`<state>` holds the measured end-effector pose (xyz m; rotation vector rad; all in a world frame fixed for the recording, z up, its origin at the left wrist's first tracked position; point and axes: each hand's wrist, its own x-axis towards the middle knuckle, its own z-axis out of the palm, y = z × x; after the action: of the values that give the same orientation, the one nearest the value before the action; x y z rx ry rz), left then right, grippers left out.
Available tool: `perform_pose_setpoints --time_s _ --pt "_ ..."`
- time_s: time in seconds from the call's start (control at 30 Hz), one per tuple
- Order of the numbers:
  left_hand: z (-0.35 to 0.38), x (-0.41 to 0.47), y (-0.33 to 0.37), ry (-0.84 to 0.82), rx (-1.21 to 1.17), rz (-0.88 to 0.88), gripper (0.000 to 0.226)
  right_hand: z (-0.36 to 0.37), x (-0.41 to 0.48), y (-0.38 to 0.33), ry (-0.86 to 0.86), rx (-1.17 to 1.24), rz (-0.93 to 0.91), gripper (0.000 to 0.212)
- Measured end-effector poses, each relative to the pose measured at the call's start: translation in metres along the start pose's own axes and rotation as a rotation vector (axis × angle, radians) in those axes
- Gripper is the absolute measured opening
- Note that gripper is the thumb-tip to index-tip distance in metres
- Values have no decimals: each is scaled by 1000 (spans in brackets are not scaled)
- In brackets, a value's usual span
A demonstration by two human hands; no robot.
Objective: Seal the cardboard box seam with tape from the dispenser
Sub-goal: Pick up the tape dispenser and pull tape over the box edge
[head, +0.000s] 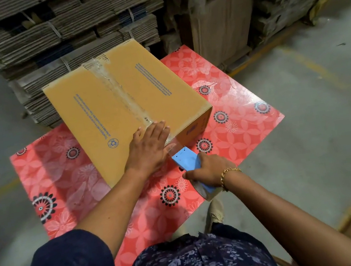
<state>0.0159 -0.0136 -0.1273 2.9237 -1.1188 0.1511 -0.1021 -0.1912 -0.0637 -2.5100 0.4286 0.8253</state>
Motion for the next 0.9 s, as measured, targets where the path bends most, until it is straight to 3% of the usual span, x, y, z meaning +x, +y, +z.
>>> perform_pose_setpoints --time_s 0.23,0.33,0.43,0.6,0.7,0.9 --pt "-2 -1 1 6 28 16 60 -41 25 -32 -166 67 46 33" --pt "-3 -1 1 -10 37 20 61 -32 27 -17 -309 -208 58 32" --pt "0 -1 -2 -25 46 26 61 2 26 21 -111 -483 25 54" --pt "-1 -2 -3 -18 45 40 62 48 30 40 170 -558 -368 77" --pt "-4 -1 -2 -12 37 39 61 72 45 41 290 -656 -520 77" --pt "1 -1 -3 -5 59 37 61 100 53 51 371 -614 -595 71"
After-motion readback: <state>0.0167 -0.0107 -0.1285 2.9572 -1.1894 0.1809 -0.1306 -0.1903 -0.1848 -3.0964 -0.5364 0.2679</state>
